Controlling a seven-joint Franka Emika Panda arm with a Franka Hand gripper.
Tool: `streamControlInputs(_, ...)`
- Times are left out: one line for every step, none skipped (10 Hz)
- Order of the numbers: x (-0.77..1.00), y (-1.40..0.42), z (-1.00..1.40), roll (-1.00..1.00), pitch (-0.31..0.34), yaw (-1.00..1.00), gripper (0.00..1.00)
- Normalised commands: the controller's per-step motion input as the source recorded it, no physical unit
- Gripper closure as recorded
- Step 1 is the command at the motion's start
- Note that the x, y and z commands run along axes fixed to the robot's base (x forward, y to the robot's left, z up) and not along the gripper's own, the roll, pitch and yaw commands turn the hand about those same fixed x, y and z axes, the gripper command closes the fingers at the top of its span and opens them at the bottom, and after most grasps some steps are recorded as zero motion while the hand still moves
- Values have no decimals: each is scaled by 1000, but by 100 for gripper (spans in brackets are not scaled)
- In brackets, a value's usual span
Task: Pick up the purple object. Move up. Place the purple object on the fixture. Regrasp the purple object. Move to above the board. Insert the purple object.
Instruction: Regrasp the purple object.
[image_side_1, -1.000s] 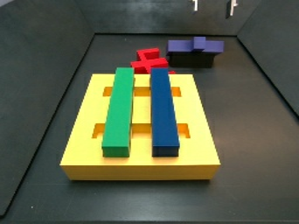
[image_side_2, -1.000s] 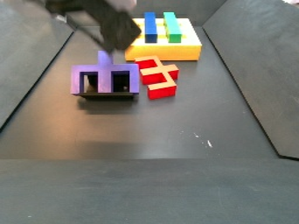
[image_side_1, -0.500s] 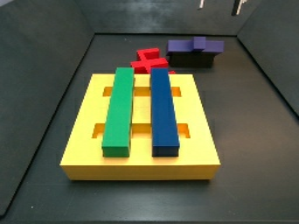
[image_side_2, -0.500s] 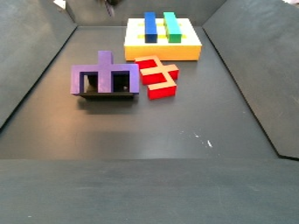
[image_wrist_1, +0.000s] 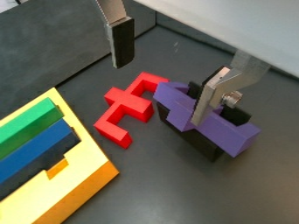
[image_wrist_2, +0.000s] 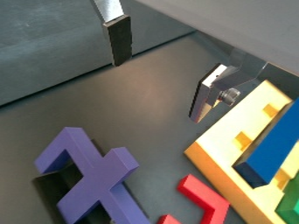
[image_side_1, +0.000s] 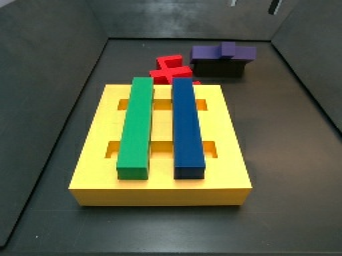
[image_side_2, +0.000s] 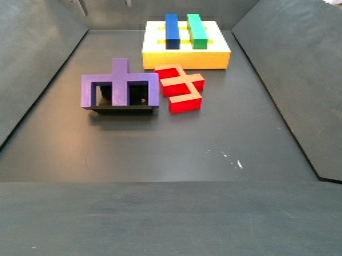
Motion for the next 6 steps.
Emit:
streamControlInputs(43, -231, 131, 1000, 171, 94, 0)
streamControlInputs(49, -220, 134, 1000, 174, 103, 0)
streamControlInputs(49, -191, 103, 1000, 180, 114, 0)
streamControlInputs(54, -157, 69, 1000, 174, 129, 0)
streamControlInputs(66, -149, 66, 1000, 166, 131, 0)
streamControlInputs(69, -126, 37, 1000, 131, 134, 0)
